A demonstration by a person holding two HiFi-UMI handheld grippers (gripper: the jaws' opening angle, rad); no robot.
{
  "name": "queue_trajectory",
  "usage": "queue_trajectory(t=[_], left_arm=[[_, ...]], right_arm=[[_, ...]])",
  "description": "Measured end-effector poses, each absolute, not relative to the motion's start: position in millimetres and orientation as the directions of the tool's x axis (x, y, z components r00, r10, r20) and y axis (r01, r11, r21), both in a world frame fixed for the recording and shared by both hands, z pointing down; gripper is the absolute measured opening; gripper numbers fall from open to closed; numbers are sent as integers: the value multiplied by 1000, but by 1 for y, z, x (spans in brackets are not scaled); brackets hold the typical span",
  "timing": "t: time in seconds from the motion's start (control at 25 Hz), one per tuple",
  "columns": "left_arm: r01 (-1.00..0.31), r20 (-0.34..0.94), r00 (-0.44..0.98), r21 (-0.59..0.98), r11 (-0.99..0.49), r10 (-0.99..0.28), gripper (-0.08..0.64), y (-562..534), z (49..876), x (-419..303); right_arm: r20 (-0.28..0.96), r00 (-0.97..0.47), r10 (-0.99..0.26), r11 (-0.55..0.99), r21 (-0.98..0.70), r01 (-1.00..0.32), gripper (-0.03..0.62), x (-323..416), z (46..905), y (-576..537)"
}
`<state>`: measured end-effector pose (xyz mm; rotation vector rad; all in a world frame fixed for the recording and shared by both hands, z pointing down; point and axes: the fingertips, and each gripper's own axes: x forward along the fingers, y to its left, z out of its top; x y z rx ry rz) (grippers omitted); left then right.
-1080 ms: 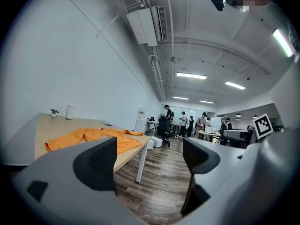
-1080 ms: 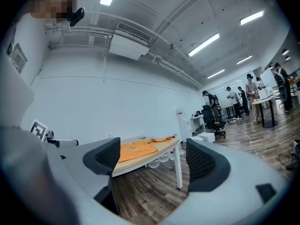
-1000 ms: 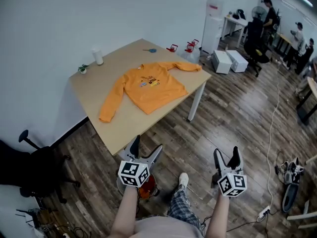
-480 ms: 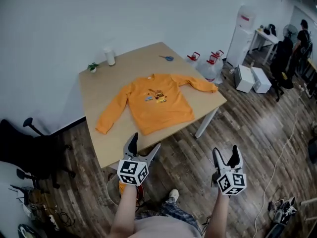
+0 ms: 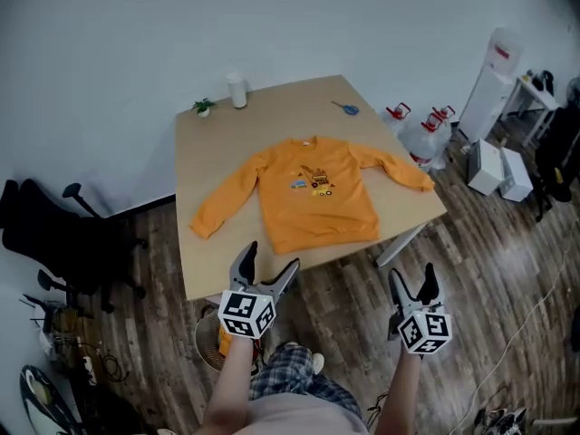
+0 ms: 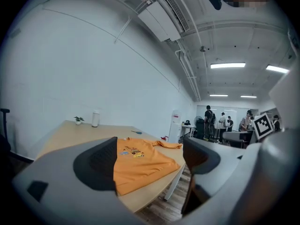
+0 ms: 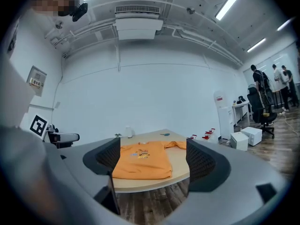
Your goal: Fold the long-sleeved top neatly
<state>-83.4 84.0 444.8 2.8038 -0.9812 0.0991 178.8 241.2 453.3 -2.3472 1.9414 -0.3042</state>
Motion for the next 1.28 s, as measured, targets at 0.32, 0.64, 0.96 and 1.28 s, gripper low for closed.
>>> queue_trajectory(t=[0.32, 0.64, 0.96, 1.28], left_arm=[[-692, 129, 721, 149, -706, -680, 423, 29, 460, -71], [-758, 124, 651, 151, -634, -749, 422, -57, 455, -50], [-810, 124, 585, 131, -572, -801, 423, -128, 450, -40], [-874, 130, 480, 153, -461, -868, 423, -161, 446, -47]], right_arm=[[104, 78, -992, -95, -173, -980, 425, 203, 458, 157], [106, -36, -994, 19, -162, -987, 423, 228, 445, 42], [113, -106, -988, 87, -161, -983, 423, 242, 445, -45], [129, -221, -967, 202, -148, -968, 422, 239, 440, -107]])
